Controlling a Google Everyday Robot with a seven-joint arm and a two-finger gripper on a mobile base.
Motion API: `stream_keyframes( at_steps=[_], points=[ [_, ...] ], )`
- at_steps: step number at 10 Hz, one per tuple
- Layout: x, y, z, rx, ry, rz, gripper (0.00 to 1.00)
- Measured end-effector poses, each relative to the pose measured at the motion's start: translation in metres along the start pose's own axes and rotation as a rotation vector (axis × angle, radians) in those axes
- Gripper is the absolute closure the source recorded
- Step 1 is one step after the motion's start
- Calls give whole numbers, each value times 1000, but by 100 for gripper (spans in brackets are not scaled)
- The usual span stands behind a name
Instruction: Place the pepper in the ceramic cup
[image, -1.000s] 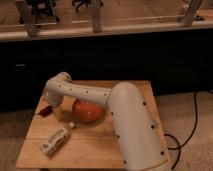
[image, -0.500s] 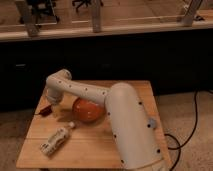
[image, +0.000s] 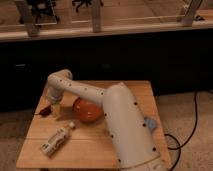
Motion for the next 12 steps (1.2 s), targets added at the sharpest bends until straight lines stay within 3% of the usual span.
stream_keyframes(
  at_steps=[2,3,9,12],
  points=[
    [1,-1,3,-6,-3,16,22],
    [2,-1,5,-9,-3,24,29],
    [3,0,12,-13,-11,42,92],
    [1,3,10,-9,-15,34,100]
  ],
)
